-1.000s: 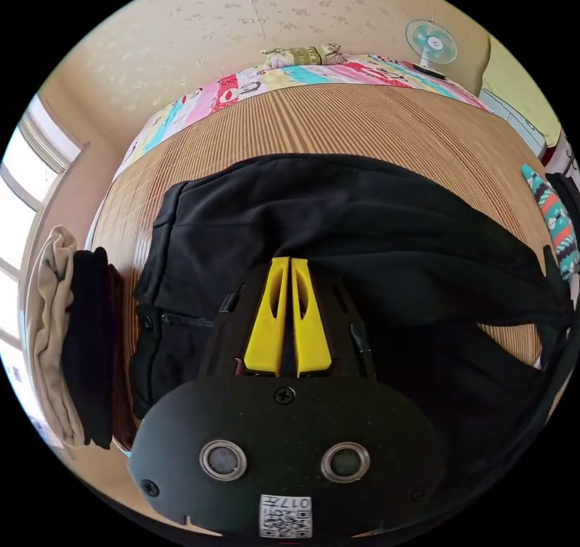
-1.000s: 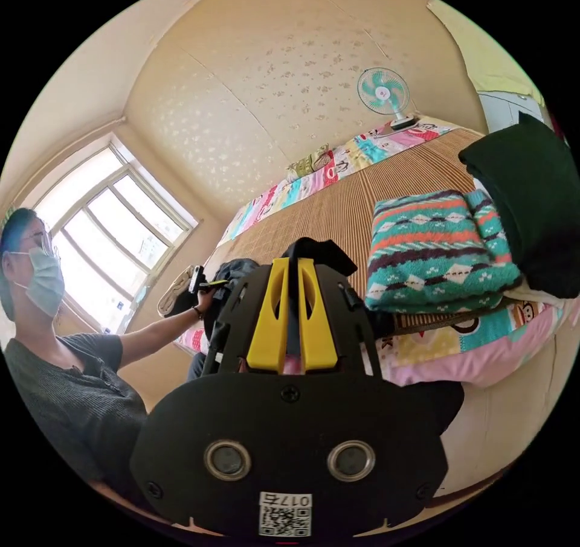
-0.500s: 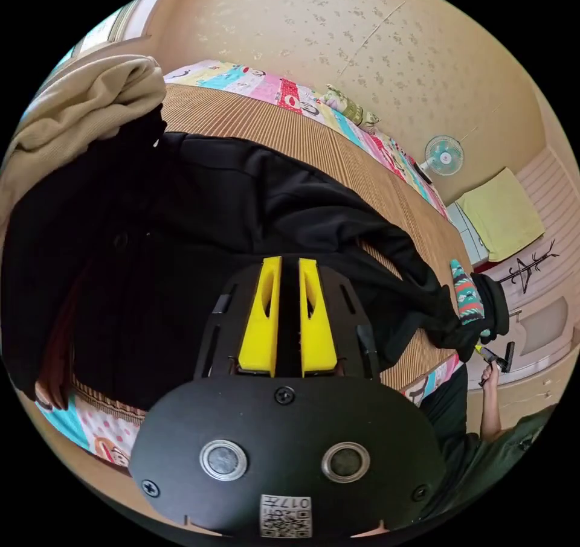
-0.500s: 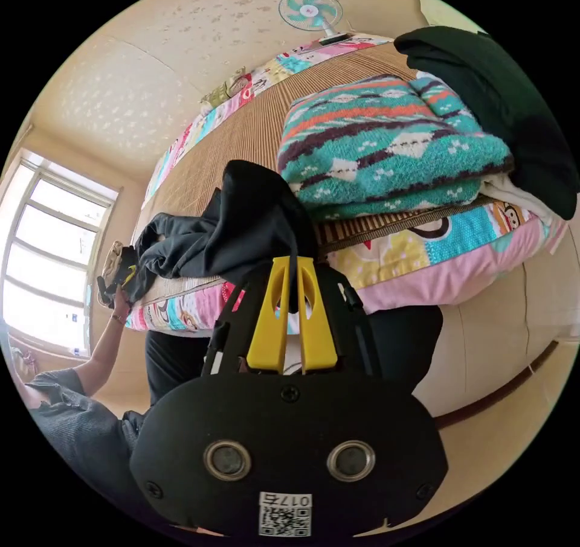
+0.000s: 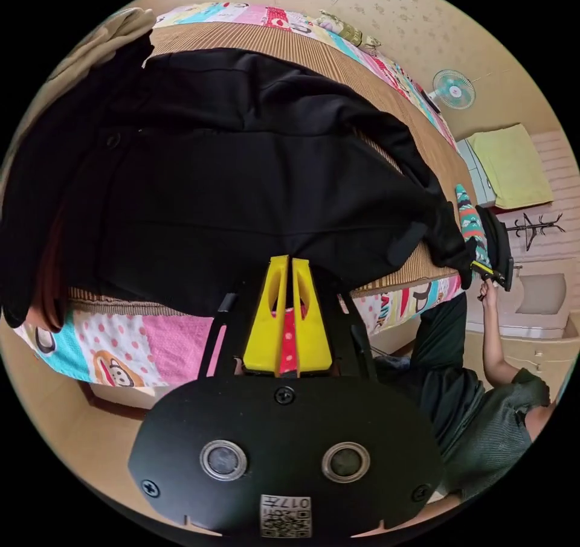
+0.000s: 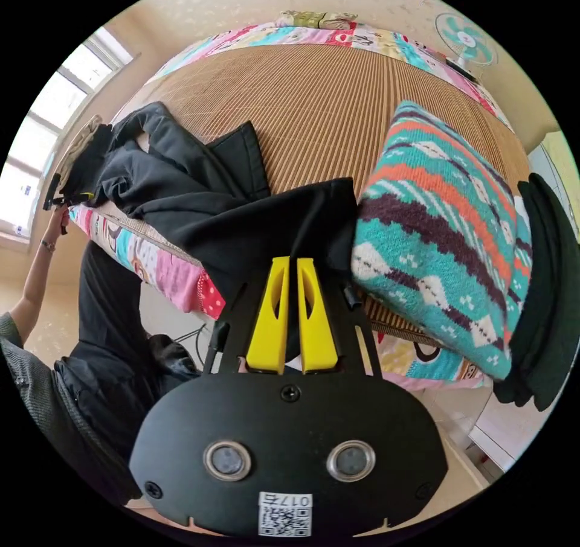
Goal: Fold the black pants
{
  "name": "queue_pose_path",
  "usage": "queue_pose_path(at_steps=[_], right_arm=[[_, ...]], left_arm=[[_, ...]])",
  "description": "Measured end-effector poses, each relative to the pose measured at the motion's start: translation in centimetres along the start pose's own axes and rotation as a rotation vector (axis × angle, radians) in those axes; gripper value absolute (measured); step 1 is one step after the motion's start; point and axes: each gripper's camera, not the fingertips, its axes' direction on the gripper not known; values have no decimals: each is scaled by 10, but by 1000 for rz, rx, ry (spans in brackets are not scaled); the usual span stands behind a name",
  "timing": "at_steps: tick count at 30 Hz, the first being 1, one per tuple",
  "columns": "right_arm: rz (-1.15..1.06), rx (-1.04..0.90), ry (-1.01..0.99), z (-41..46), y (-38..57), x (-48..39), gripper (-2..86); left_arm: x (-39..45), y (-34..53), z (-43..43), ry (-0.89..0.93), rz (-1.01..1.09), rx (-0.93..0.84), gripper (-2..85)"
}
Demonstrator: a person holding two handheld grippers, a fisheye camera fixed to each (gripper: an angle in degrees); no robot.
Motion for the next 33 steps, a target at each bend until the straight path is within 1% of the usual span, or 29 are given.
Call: queue_pose_path(at_steps=[1,2,3,4,5,6,7,9,10,11,12,13,15,16,17,18,19,21,23,24,26,27,29,31,33], right_arm=[[5,124,-13,-35,5,-2,31],[-2,315,-109,-78,22,-1,29],[-11,404,-165,-96,34,1,28],[-30,551,-252,-122,60,3,26],[-50,646,-304,-131,86,4,25],[-61,677,-325,-129,98,5,24],[-84,689,-379,-115,121,9,24],[-55,564,-531,-68,144,28,23],[47,443,-652,-30,158,46,22],[180,378,-729,0,176,60,20],[234,379,-746,9,186,64,19],[310,420,-734,12,203,65,17],[351,541,-608,-10,219,57,13],[380,638,-466,-34,221,46,15],[382,709,-328,-57,212,32,17],[365,733,-273,-67,204,24,18],[288,749,-209,-80,178,10,22],[140,670,-194,-83,120,-8,32],[-36,409,-223,-50,25,-28,65],[-63,334,-230,-36,2,-33,76],[-144,35,-245,26,-79,-54,90],[-161,-44,-246,43,-94,-60,88],[-319,-336,-344,92,-135,-88,70],[-397,-448,-307,103,-151,-103,48],[-460,-470,-292,87,-165,-110,36]], left_arm=[[-2,6,-6,-24,18,-26,-5],[-5,10,-10,-25,20,-30,-6],[-13,21,-16,-2,9,-15,-7],[-21,33,-21,35,-4,13,-8],[-24,40,-21,34,-16,24,-9],[-29,54,-20,-44,-49,31,-9],[-29,71,-21,-69,-36,80,-10],[-31,99,-23,-46,-56,185,-10],[-35,118,-23,-7,-97,246,-10],[-36,127,-23,19,-119,274,-10],[-40,147,-21,79,-159,327,-10],[-40,166,-19,136,-187,374,-10],[-36,192,-16,203,-210,418,-10],[-30,207,-15,238,-213,435,-10],[-26,213,-14,252,-210,443,-10],[-17,225,-13,278,-203,457,-9],[-9,233,-10,302,-203,466,-9],[6,242,-4,343,-199,471,-9],[20,245,3,390,-187,467,-9],[29,246,7,421,-175,467,-9],[42,247,10,458,-155,464,-9],[48,248,11,478,-146,460,-9],[53,253,7,501,-141,466,-9],[53,269,-7,498,-153,505,-9],[49,283,-16,490,-173,537,-9]])
